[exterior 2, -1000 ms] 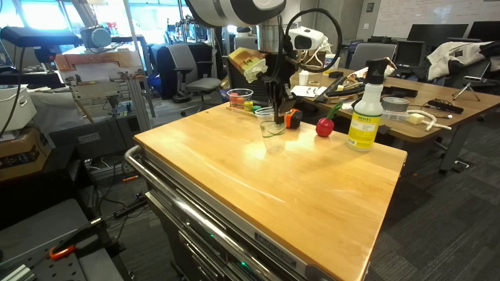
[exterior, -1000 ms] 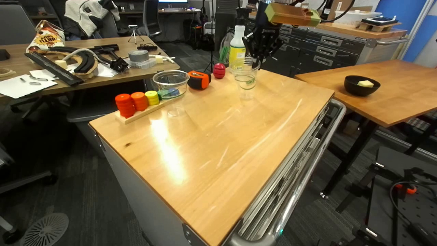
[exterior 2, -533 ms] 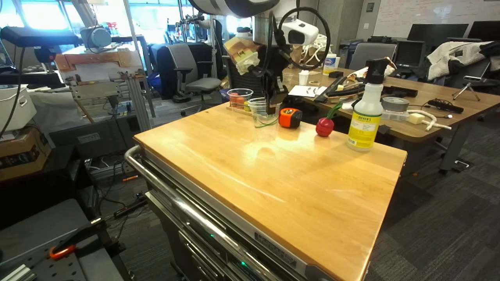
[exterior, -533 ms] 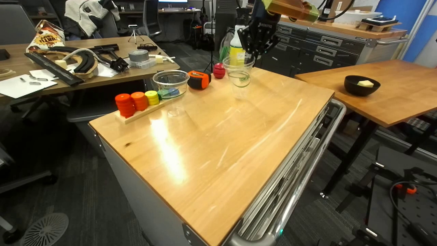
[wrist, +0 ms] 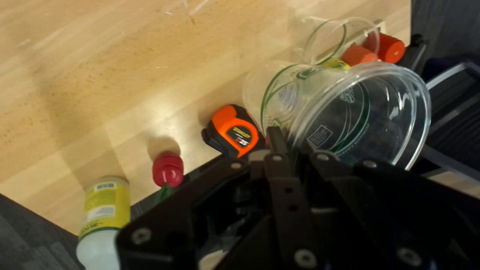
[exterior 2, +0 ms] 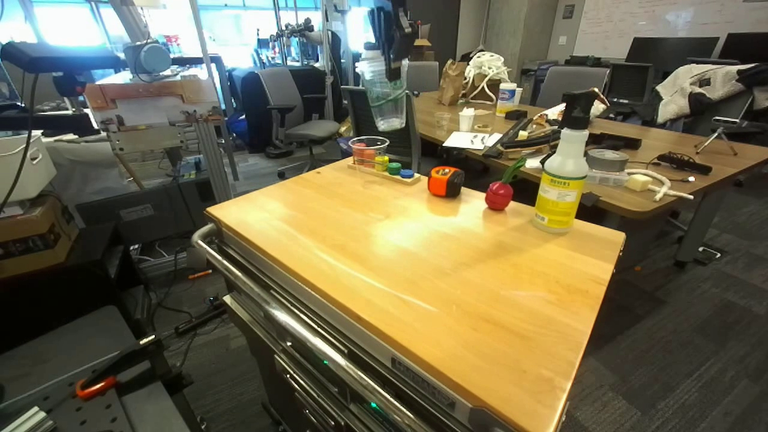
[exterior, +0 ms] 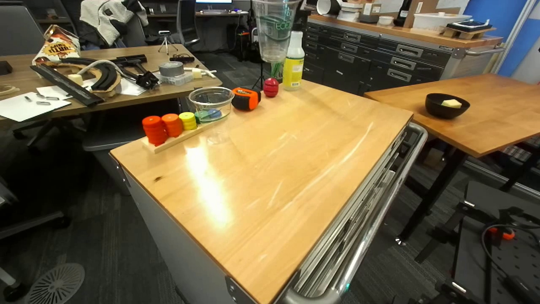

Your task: Stack the cups

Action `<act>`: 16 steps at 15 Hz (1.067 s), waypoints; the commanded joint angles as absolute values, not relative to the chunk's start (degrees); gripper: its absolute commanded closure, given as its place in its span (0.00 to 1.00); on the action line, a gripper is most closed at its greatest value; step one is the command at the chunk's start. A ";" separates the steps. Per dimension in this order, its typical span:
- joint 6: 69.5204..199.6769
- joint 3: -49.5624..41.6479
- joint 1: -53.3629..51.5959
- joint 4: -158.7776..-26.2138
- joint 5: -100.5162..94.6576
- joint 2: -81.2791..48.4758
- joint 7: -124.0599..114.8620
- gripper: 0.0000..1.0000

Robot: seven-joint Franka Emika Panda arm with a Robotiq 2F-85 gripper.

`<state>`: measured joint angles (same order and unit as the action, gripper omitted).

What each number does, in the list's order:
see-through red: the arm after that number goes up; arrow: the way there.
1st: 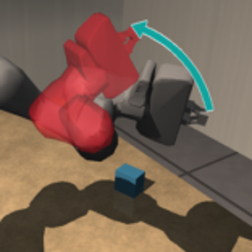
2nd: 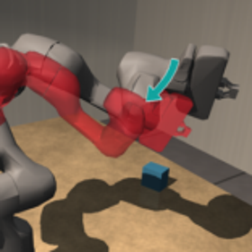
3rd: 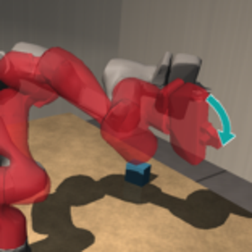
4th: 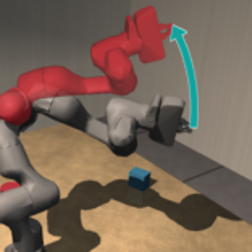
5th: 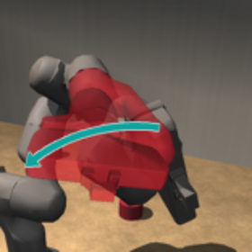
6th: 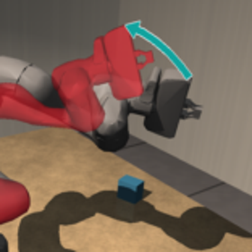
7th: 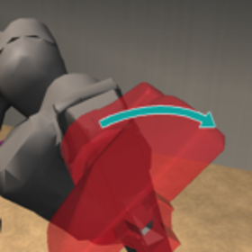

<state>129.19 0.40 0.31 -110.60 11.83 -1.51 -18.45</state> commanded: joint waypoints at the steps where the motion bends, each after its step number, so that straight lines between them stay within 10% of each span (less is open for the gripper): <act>1: 131.83 2.00 -1.60 -106.93 13.46 -2.59 -16.57 0.98; 16: 136.55 3.97 -6.30 -98.84 6.96 -15.26 -17.63 0.98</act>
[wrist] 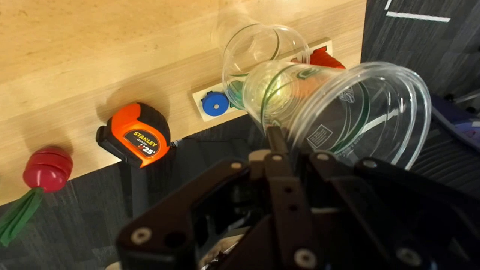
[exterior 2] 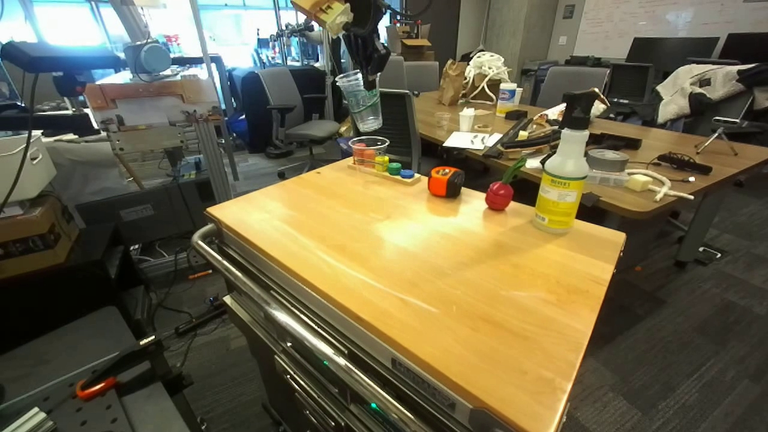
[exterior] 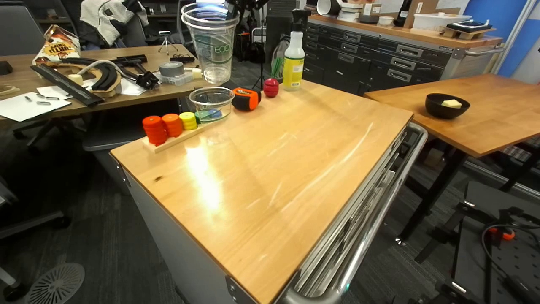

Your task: Stack the cups

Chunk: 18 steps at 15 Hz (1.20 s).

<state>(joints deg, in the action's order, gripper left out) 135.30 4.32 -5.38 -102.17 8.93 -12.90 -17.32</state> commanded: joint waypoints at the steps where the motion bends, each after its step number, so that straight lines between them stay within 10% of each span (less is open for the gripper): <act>1: 136.59 4.01 -6.34 -98.36 6.78 -15.86 -17.41 0.98; 18: 138.08 3.96 -6.70 -97.98 7.67 -21.90 -17.20 0.98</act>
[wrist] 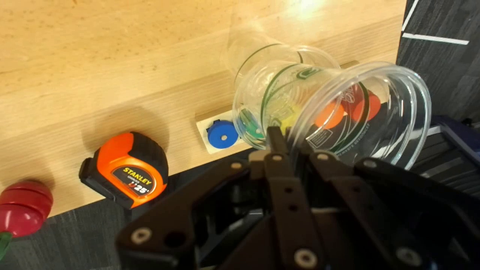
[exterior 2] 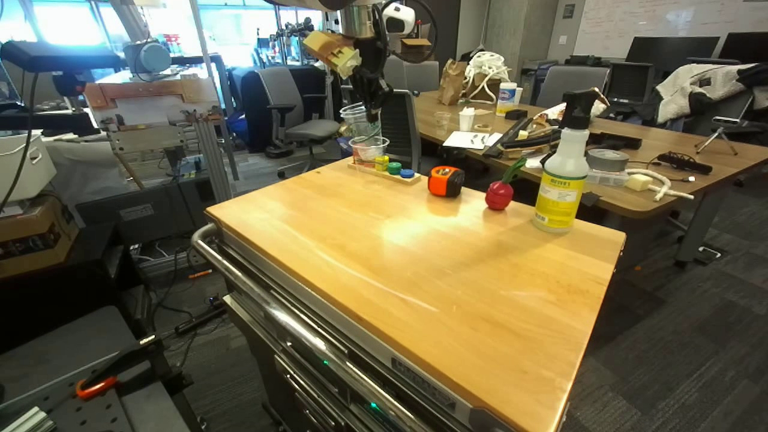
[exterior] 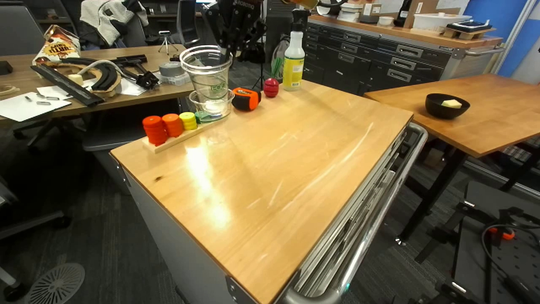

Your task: Stack the cups

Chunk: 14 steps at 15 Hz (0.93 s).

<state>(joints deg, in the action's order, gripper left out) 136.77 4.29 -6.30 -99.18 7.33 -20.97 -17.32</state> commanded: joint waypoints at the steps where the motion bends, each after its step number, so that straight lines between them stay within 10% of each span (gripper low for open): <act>1: 138.16 3.90 -6.71 -97.85 7.63 -22.15 -17.28 0.98; 6: 138.15 3.72 -6.78 -97.30 7.48 -22.67 -17.59 0.98; 7: 138.30 3.55 -6.89 -97.32 7.12 -22.64 -17.74 0.69; 14: 138.41 3.62 -6.52 -97.20 7.94 -22.11 -17.59 0.22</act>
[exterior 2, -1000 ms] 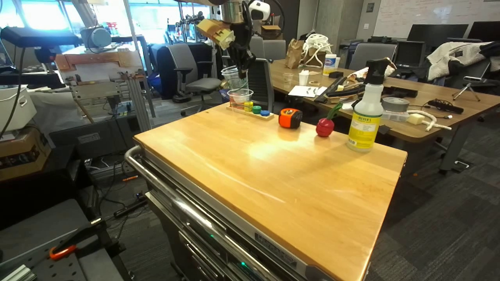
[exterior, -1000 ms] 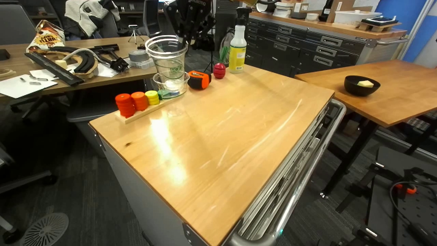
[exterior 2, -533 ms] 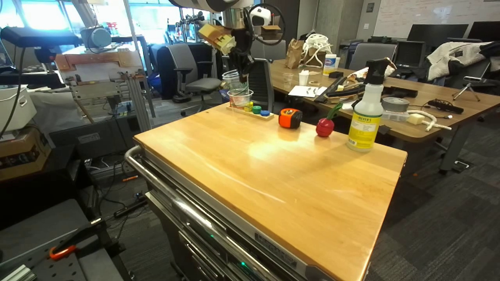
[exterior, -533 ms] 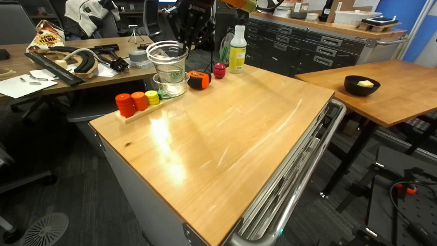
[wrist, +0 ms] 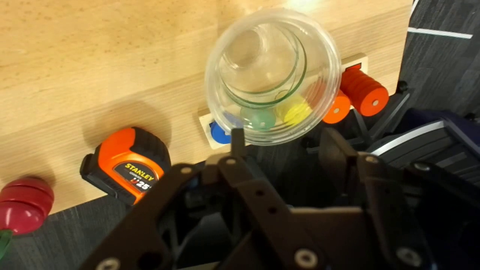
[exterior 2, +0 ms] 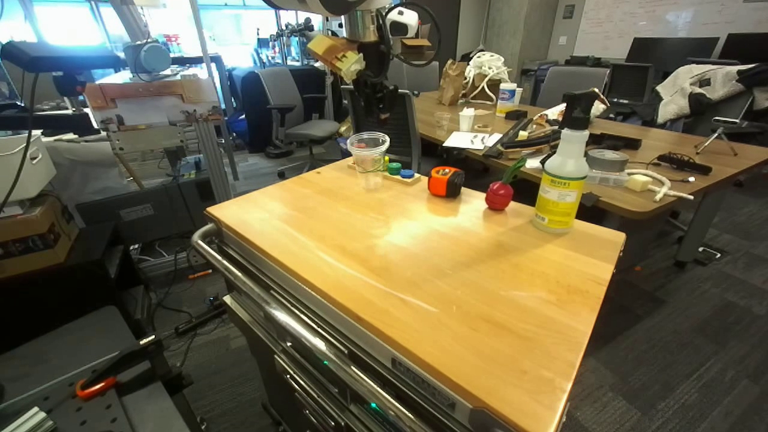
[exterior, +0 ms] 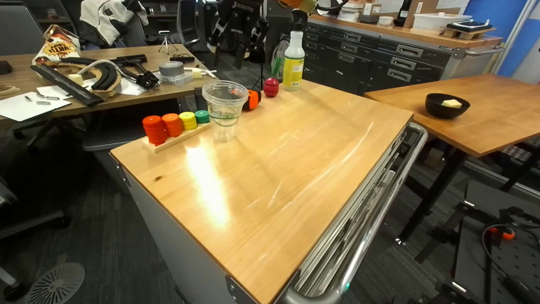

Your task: Stack the cups

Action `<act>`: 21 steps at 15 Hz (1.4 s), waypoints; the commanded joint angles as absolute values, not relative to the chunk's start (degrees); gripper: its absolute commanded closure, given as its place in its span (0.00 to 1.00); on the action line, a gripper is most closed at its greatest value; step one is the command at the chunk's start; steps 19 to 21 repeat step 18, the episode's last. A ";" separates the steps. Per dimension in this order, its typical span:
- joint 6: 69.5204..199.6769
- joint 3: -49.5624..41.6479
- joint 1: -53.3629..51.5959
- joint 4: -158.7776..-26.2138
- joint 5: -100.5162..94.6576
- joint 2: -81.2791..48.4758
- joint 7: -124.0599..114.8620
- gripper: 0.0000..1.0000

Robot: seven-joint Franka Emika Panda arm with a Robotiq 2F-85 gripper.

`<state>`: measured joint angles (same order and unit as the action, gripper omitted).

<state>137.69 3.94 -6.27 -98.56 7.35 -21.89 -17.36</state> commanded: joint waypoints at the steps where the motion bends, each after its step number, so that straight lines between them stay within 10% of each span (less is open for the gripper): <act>1: 138.36 3.65 -6.50 -97.49 7.96 -21.69 -17.45 0.13; 4: 134.07 4.07 -5.92 -99.11 6.66 -19.18 -12.99 0.00; 14: 126.86 1.67 -3.57 -125.28 -7.44 6.01 -1.02 0.00; 21: 123.30 2.31 -3.69 -118.80 -6.46 0.17 -2.83 0.00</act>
